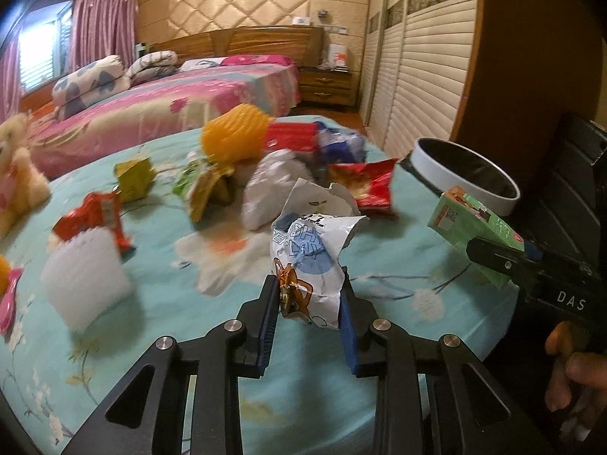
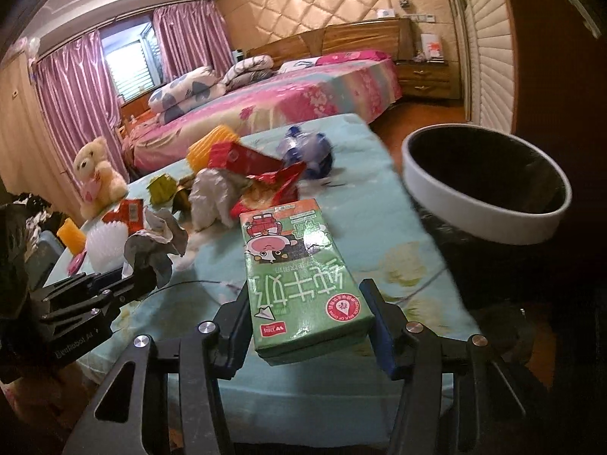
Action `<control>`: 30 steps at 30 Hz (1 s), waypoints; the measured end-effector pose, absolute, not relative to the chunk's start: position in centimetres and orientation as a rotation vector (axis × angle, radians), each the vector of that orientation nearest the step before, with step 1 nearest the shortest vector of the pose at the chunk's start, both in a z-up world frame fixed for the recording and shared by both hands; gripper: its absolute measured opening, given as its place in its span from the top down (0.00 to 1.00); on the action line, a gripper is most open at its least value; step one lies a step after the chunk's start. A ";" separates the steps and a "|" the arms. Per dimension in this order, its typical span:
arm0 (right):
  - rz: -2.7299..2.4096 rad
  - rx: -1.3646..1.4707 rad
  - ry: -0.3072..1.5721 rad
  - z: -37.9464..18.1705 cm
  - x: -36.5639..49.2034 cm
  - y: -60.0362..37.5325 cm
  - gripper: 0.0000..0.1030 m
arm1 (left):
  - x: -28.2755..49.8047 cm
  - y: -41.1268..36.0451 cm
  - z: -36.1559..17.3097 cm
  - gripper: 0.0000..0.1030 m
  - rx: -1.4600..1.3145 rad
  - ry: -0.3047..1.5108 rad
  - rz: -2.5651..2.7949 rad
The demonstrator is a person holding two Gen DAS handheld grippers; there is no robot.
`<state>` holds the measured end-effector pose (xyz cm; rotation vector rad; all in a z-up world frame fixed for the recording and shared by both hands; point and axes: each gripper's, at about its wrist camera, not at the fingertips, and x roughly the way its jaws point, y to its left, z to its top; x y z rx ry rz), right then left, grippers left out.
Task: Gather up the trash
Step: 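Carry both items over the white trash bin and open both tools to drop them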
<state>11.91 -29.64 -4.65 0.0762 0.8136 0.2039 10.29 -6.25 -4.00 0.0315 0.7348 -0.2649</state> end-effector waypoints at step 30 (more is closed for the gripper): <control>0.060 0.199 0.799 -2.4 15.1 -40.9 0.48 | 17.7 -18.2 -2.9 0.73 0.154 0.725 -0.446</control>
